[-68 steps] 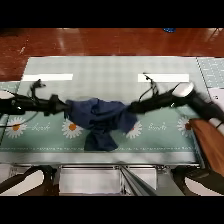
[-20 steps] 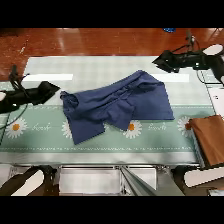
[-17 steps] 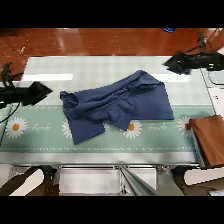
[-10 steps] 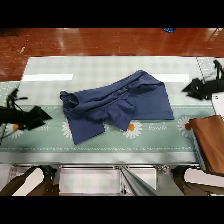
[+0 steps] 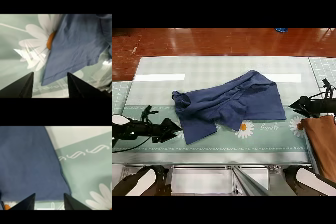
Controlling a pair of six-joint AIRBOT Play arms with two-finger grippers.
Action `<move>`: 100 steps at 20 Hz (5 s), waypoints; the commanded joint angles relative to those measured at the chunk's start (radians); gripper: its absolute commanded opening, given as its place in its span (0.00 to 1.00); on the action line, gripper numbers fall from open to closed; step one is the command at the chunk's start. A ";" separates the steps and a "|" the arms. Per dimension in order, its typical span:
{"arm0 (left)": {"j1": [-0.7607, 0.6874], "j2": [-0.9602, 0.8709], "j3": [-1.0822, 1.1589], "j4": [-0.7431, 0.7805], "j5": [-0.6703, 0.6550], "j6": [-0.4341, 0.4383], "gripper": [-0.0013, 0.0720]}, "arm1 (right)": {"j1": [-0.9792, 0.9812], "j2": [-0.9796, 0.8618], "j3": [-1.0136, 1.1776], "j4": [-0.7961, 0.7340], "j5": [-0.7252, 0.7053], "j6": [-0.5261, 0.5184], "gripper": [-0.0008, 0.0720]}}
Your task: Fold the shirts.
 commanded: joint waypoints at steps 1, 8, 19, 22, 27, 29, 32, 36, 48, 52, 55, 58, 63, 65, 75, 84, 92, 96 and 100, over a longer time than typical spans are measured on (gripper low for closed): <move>-0.125 -0.035 -0.014 -0.034 0.115 -0.082 0.71 | -0.002 0.010 -0.013 0.021 0.000 -0.010 0.57; -0.272 -0.130 -0.013 -0.200 0.274 -0.089 0.68 | -0.002 0.010 -0.013 0.022 -0.034 -0.020 0.57; -0.307 -0.130 -0.013 -0.246 0.248 0.064 0.04 | -0.009 -0.013 -0.101 -0.016 -0.088 0.102 0.57; -0.307 -0.130 -0.013 -0.247 0.248 0.064 0.04 | -0.008 -0.087 -0.113 -0.006 -0.050 0.080 0.57; -0.307 -0.130 -0.013 -0.247 0.251 0.064 0.04 | 0.022 -0.149 -0.113 0.134 -0.078 0.042 0.57; -0.307 -0.130 -0.013 -0.247 0.252 0.064 0.04 | 0.085 -0.158 -0.098 0.162 -0.130 0.041 0.57; -0.307 -0.130 -0.013 -0.249 0.251 0.064 0.04 | 0.193 -0.196 -0.037 0.184 -0.190 0.055 0.49; -0.291 -0.129 0.013 -0.249 0.219 0.066 0.04 | 0.280 -0.220 0.113 0.208 -0.086 -0.005 0.04; 0.084 0.198 0.936 -0.418 0.056 0.101 0.04 | 0.154 0.109 0.927 0.196 0.087 0.074 0.04; 0.212 0.256 1.243 -0.417 0.056 0.098 0.04 | 0.154 0.270 1.059 0.110 0.044 0.089 0.04; 0.327 0.307 1.386 -0.368 0.055 0.086 0.04 | 0.154 0.382 1.126 0.031 0.014 0.106 0.04; 0.365 0.384 1.476 -0.215 0.064 0.073 0.04 | 0.154 0.504 1.146 -0.076 0.013 0.125 0.04; 0.185 0.489 1.569 0.085 0.063 0.011 0.04 | 0.154 0.638 1.146 -0.304 0.170 0.220 0.04; 0.058 0.507 1.587 0.179 0.063 -0.021 0.04 | 0.154 0.654 1.145 -0.327 0.203 0.247 0.04; -0.099 0.387 1.370 0.244 -0.141 -0.120 0.04 | 0.154 0.649 0.803 0.007 0.307 0.197 0.04; -0.143 -0.151 1.090 0.120 0.020 0.117 0.04 | 0.272 0.203 0.381 0.091 0.068 -0.027 0.04; -0.180 -0.509 1.162 0.090 0.287 0.090 0.04 | 0.290 -0.476 0.731 0.304 -0.047 0.042 0.04; -0.224 -0.578 1.162 0.098 0.113 0.043 0.34 | 0.290 -0.596 0.777 0.433 -0.032 0.108 0.25; -0.172 -0.580 1.234 0.332 -0.172 -0.017 0.72 | 0.229 -0.586 0.786 0.425 0.159 0.143 0.58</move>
